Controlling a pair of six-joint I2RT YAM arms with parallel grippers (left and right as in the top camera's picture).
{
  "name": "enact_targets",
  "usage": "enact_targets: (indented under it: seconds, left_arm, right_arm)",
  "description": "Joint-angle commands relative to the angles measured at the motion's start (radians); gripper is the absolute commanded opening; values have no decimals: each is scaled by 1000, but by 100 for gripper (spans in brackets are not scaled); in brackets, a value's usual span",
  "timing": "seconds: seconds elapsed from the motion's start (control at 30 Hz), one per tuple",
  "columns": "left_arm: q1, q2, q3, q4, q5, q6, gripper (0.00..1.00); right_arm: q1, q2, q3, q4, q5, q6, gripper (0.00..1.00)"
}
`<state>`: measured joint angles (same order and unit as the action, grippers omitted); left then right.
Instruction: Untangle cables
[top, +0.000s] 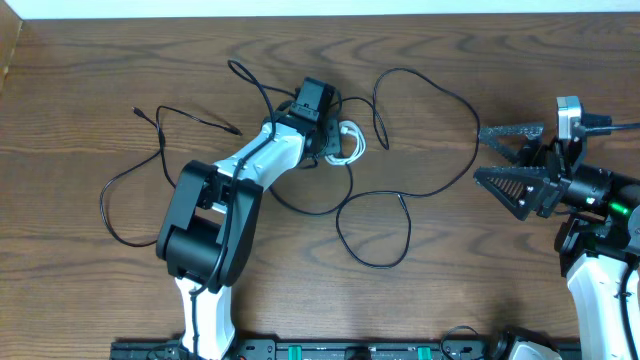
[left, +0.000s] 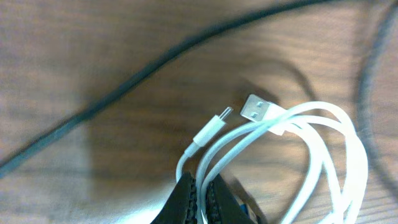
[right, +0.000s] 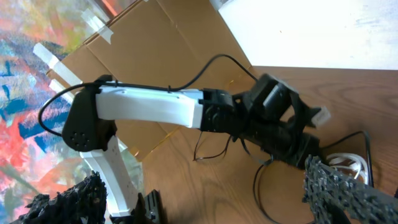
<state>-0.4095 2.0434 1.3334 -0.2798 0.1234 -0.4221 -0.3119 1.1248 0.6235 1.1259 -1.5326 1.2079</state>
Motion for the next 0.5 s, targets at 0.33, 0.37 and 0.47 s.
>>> enact_targets:
  seconds: [0.33, 0.37, 0.47]
  left_arm:
    - [21, -319, -1, 79, -163, 25, 8]
    - [25, -336, -1, 80, -167, 26, 7]
    - [42, -385, -1, 82, -169, 25, 7]
  right_arm:
    - [-8, 0, 9, 2, -13, -16, 99]
    - [-8, 0, 9, 2, -12, -16, 99]
    - [-8, 0, 9, 2, -13, -16, 99]
